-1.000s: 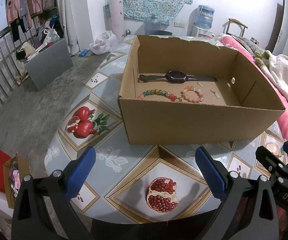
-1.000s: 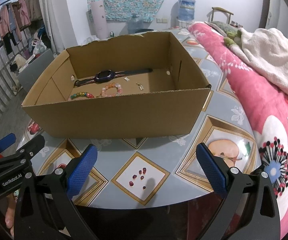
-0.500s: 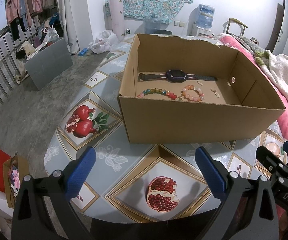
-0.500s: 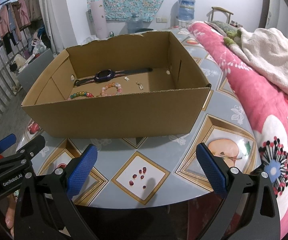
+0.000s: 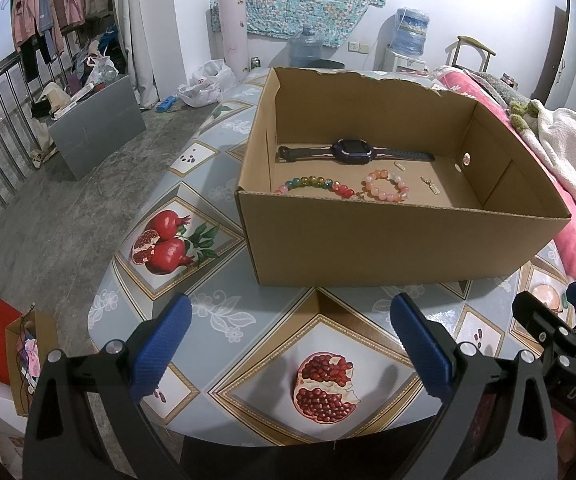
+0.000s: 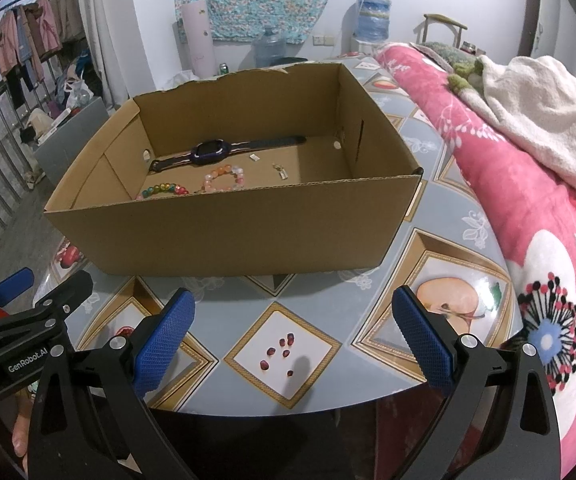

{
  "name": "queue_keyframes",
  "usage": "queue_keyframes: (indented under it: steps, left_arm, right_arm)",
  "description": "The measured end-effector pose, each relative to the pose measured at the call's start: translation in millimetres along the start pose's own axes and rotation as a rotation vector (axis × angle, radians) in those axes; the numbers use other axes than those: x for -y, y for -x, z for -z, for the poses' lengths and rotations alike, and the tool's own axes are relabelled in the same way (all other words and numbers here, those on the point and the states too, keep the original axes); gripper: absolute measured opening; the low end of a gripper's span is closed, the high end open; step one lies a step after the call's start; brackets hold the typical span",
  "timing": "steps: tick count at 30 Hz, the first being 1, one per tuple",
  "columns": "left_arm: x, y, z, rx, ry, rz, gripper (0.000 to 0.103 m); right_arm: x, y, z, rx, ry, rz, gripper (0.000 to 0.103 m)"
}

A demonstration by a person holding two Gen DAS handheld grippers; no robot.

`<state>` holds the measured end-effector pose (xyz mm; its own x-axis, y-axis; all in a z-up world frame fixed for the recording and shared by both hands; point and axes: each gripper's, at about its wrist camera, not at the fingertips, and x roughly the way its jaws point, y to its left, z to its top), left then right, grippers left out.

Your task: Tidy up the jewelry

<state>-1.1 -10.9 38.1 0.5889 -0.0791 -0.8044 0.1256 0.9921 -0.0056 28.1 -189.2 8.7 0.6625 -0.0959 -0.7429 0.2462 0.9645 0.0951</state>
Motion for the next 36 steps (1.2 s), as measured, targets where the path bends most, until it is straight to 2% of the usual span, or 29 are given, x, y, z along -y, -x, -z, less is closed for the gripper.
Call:
queue_keyframes:
  steps: [36]
  left_arm:
    - [-0.9, 0.1, 0.1, -0.002, 0.0, -0.001, 0.097]
  right_arm:
    - [-3.3, 1.3, 2.3, -0.003, -0.003, -0.005, 0.095]
